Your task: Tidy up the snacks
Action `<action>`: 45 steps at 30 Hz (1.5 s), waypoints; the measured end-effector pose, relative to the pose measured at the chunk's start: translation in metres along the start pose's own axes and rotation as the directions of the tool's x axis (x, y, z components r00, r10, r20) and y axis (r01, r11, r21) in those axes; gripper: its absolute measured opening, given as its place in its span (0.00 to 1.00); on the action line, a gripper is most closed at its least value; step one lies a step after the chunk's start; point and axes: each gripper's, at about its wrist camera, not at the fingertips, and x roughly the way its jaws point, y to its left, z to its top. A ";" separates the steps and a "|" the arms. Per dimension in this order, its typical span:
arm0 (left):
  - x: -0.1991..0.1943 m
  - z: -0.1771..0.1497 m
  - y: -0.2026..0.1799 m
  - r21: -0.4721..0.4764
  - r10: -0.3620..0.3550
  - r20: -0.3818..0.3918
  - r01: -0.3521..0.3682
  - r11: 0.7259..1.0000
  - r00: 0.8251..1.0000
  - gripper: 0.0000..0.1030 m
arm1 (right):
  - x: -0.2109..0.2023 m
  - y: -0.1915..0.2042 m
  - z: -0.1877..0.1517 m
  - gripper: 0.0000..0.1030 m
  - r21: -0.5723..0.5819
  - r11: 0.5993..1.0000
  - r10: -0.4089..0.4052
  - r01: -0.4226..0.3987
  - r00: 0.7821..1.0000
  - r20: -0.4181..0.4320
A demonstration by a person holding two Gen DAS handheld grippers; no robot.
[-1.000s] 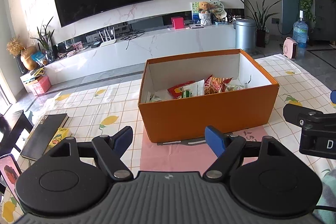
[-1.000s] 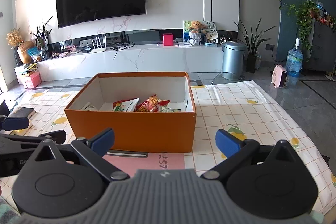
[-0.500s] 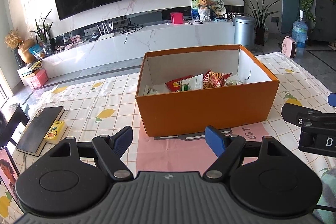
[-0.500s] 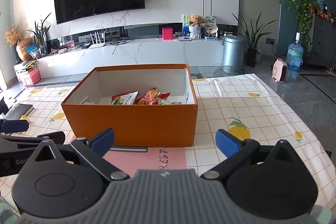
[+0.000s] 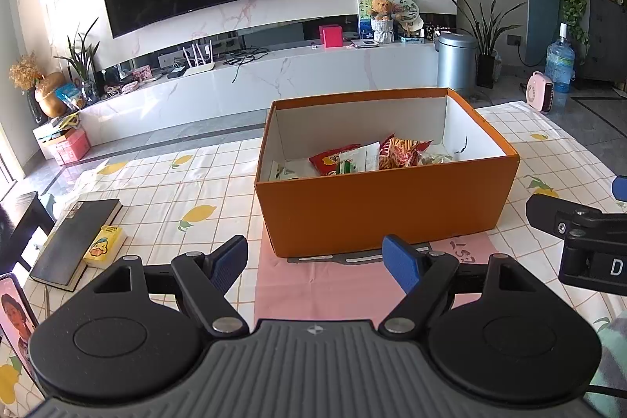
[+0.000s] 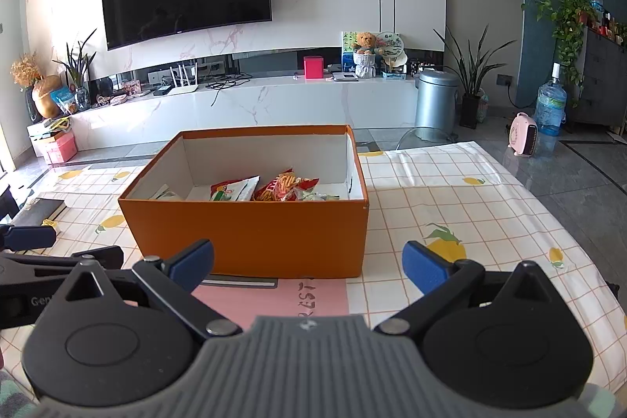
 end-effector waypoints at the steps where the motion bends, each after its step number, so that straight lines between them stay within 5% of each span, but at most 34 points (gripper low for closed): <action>1: 0.001 0.000 0.000 0.000 -0.001 0.000 0.001 1.000 1.000 0.89 | -0.001 0.000 -0.001 0.96 0.000 1.000 0.002 -0.002 1.000 0.001; 45: 0.000 0.001 0.001 -0.012 0.010 -0.007 -0.010 1.000 1.000 0.89 | 0.002 0.003 0.000 0.96 0.001 1.000 0.002 -0.002 1.000 -0.024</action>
